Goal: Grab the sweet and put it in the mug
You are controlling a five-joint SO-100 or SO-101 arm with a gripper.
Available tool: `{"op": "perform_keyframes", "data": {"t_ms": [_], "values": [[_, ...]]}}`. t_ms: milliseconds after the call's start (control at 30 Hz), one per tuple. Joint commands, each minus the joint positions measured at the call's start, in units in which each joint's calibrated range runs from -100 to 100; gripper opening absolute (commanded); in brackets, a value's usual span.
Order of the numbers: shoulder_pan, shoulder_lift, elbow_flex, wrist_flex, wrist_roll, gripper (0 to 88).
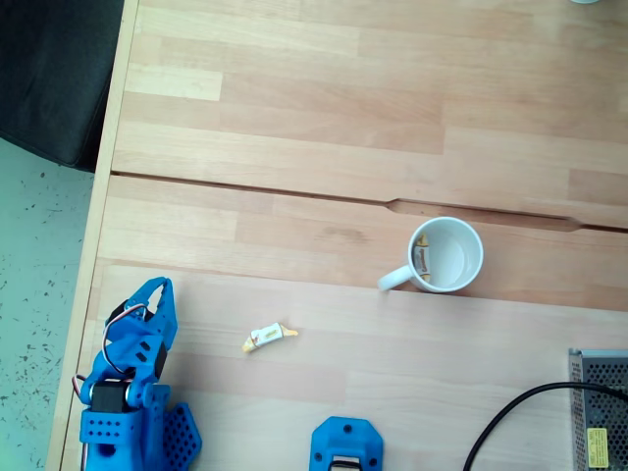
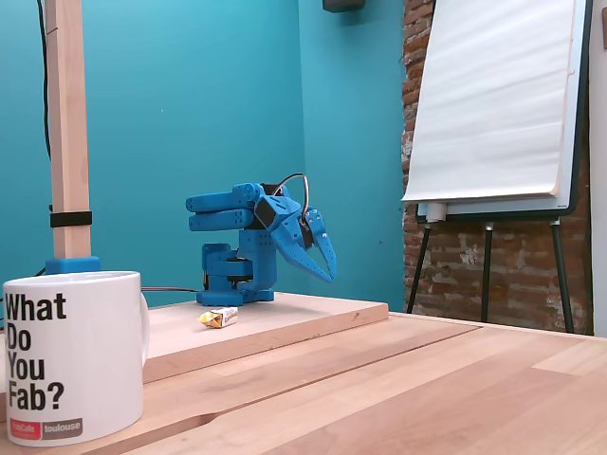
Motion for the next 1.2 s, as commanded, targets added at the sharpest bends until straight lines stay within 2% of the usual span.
{"op": "perform_keyframes", "data": {"t_ms": [0, 1167], "values": [[-0.1, -0.4, 0.9, 0.1, 0.0, 0.0], [-0.8, -0.4, 0.9, 0.1, 0.4, 0.0]]}}
